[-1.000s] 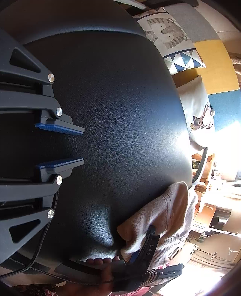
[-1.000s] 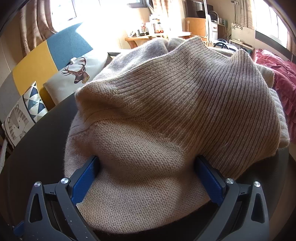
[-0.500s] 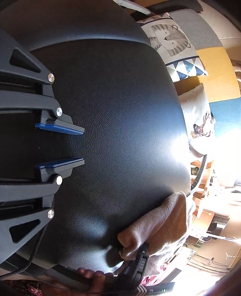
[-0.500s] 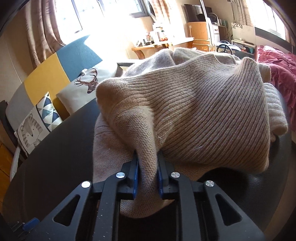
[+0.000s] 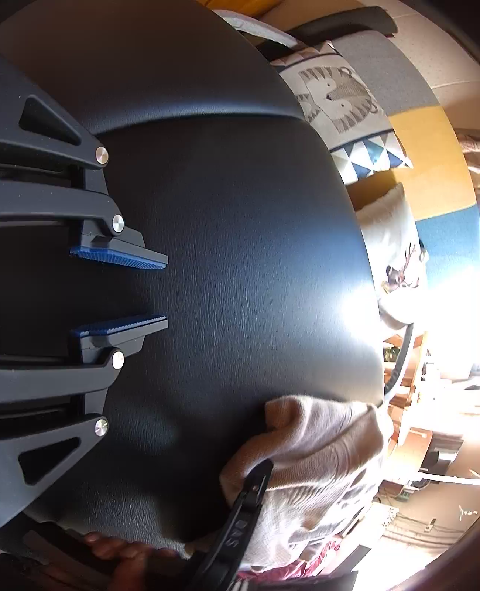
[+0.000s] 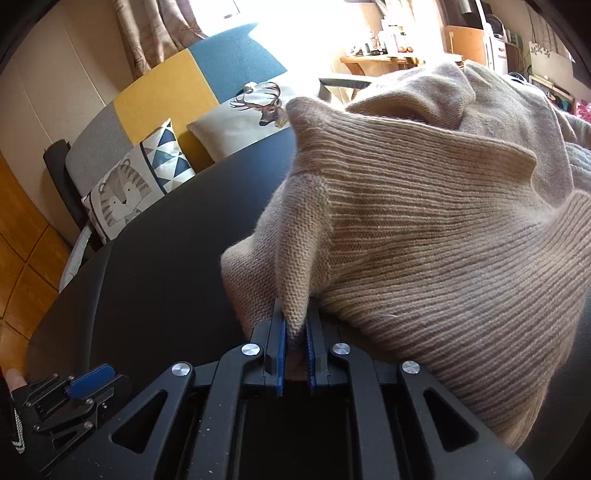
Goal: Fold clothes
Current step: 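Grasp the sweater with the left gripper beside the right gripper's hold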
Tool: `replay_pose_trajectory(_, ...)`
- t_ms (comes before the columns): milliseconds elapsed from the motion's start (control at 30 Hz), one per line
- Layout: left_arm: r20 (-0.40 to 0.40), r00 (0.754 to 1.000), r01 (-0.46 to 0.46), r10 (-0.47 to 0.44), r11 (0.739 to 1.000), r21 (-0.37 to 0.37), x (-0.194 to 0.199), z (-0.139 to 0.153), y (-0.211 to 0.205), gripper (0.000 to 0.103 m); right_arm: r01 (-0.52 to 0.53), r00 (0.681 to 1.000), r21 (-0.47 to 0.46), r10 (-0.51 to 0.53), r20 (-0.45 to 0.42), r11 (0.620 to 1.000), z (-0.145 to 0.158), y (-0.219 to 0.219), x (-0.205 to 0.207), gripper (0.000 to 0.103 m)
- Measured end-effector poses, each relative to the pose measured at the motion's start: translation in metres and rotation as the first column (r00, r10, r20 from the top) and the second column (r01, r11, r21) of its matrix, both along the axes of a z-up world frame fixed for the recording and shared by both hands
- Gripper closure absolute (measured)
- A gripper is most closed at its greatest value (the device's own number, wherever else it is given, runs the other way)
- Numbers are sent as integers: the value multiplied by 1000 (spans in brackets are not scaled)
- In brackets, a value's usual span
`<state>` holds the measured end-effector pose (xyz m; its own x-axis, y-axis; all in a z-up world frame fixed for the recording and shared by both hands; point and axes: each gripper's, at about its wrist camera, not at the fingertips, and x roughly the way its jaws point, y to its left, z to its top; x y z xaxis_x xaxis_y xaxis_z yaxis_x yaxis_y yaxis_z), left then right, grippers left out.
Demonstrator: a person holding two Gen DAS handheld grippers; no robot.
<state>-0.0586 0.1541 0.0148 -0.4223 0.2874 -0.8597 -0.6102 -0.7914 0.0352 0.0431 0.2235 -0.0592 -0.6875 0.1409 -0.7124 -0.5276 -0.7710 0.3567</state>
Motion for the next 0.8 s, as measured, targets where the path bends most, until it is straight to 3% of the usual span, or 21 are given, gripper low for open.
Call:
replay_pose_trajectory(167, 24, 1000, 2, -2, 1000, 7, -8, 1, -1, 77, -28, 999, -111, 25, -34, 993, -2, -17, 16, 95)
replay_pose_trajectory(300, 50, 995, 83, -83, 996, -9, -10, 4, 19, 77, -40, 998, -105, 34, -60, 994, 0, -34, 30, 95)
replay_pose_trajectory(467, 60, 979, 192, -196, 979, 66, -3, 19, 56, 77, -64, 994, -50, 60, -89, 997, -1, -45, 38, 95)
replay_pose_trajectory(567, 50, 967, 245, -250, 965, 92, 3, 24, 81, 68, -69, 992, -59, 62, -112, 996, -3, -44, 41, 95)
replay_pose_trajectory(800, -8, 942, 335, -335, 942, 21, 7, 13, 117, 68, -66, 988, -73, 55, -145, 995, -8, -41, 52, 95)
